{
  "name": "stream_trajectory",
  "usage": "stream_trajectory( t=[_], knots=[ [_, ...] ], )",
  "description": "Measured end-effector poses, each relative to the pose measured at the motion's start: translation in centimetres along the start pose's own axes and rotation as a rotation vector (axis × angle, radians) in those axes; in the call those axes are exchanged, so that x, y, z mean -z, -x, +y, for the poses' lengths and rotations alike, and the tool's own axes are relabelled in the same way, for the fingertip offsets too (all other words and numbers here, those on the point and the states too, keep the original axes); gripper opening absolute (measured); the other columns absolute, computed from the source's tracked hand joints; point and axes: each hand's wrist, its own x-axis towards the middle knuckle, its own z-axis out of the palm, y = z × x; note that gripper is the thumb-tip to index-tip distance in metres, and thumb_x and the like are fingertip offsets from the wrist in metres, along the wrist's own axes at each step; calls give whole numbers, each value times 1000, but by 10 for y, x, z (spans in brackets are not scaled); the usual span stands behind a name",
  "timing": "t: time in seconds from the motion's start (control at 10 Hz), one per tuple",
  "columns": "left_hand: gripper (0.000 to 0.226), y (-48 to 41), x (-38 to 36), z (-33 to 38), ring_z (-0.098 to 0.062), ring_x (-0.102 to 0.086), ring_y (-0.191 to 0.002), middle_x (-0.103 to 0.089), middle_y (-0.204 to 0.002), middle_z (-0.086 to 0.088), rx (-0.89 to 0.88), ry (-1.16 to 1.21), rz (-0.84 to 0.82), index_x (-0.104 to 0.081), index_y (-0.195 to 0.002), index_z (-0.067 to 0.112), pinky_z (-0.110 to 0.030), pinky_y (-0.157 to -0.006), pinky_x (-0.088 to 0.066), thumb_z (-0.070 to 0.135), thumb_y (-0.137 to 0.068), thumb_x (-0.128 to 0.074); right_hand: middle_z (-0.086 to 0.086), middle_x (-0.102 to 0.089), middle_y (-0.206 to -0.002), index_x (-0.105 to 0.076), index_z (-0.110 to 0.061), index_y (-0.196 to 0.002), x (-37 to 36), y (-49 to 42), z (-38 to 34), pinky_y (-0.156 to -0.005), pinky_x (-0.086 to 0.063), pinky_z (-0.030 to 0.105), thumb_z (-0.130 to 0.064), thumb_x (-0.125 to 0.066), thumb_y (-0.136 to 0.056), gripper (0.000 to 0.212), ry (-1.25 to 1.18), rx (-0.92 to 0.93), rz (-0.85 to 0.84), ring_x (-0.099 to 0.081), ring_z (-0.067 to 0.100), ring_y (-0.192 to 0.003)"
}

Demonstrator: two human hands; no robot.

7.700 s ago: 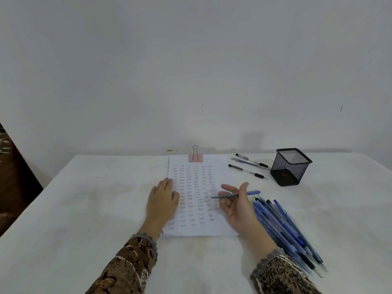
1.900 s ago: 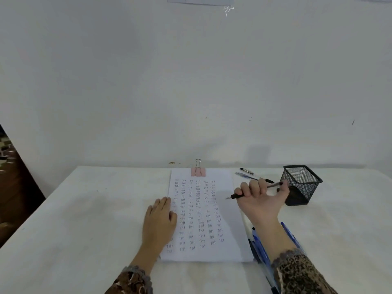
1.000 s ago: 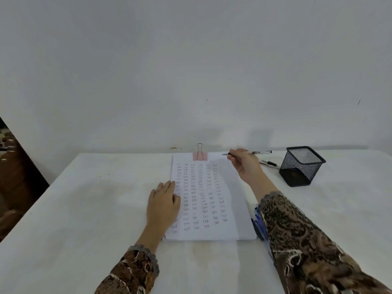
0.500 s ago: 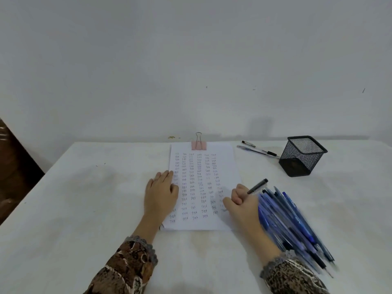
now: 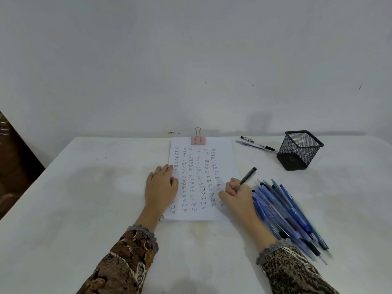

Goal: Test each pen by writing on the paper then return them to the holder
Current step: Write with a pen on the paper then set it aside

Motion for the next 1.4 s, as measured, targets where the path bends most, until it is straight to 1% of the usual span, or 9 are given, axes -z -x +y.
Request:
stream_trajectory(
  t=[0.2, 0.3, 0.6, 0.7, 1.0, 1.1, 1.2, 1.3, 1.4],
  knots=[
    [48, 1, 1, 0, -19, -16, -142, -27, -152, -2, -6, 14, -3, -28, -144, 14, -35, -117, -9, 22, -97, -30, -10, -20, -55, -20, -19, -52, 1, -1, 1, -58, -30, 5, 18, -44, -67, 46, 9, -2, -36, -25, 10, -60],
    [48, 2, 2, 0, -19, -16, -143, -27, -152, -2, -7, 21, -2, -28, -144, 14, -35, -117, -8, 22, -97, -30, -8, -21, -57, -20, -24, -47, 3, -2, 6, -56, -23, 18, 18, -46, -64, 52, -17, -25, 18, -20, 12, -58],
    [48, 1, 4, -1, -19, -17, -142, -29, -151, -3, -25, 25, -4, -31, -143, 13, -36, -117, -10, 20, -96, -31, -4, -15, -56, -19, -21, -50, 1, 0, -1, -77, -30, 9, 18, -44, -68, 49, 4, 13, 17, -23, 11, -66],
    [48, 2, 4, -1, -19, -17, -142, -29, -151, -3, -24, 29, -8, -31, -143, 13, -35, -117, -10, 20, -96, -31, -3, -17, -56, -19, -20, -50, 2, 1, 0, -68, -33, 13, 18, -44, -68, 50, 14, 35, 60, -19, 14, -63],
    [48, 3, 5, -1, -18, -16, -142, -28, -151, -2, -24, 53, -3, -31, -143, 13, -34, -116, -9, 20, -96, -31, -1, -18, -57, -20, -19, -51, 3, 0, -1, -74, -34, 10, 18, -44, -68, 48, 49, 64, 89, -23, 11, -63],
    [48, 4, 5, -2, -18, -16, -142, -28, -151, -2, -28, 55, -9, -30, -143, 13, -34, -117, -8, 21, -96, -31, -4, -16, -54, -19, -19, -52, 3, -1, 1, -82, -32, -3, 19, -43, -68, 47, 69, 75, 57, -21, 13, -65],
    [47, 3, 5, -2, -18, -16, -142, -28, -151, -2, -31, 46, -4, -30, -143, 13, -33, -116, -8, 21, -97, -31, -6, -18, -53, -20, -20, -50, 4, 0, 2, -69, -34, 4, 18, -45, -67, 49, 67, 82, 74, -25, 5, -58],
    [48, 4, 4, -2, -18, -16, -142, -28, -152, -2, -31, 46, -9, -30, -144, 13, -34, -116, -8, 21, -97, -30, -7, -17, -51, -19, -20, -50, 4, 2, 3, -80, -37, 2, 19, -44, -68, 50, 46, 83, 58, -26, 2, -58],
    [48, 4, 3, -2, -18, -16, -142, -28, -152, -2, -23, 49, -6, -30, -144, 14, -34, -117, -8, 22, -96, -30, -10, -25, -47, -25, -26, -43, 7, 3, 0, -51, -31, 10, 22, -45, -71, 59, -188, -41, 81, -24, 4, -45]
  ],
)
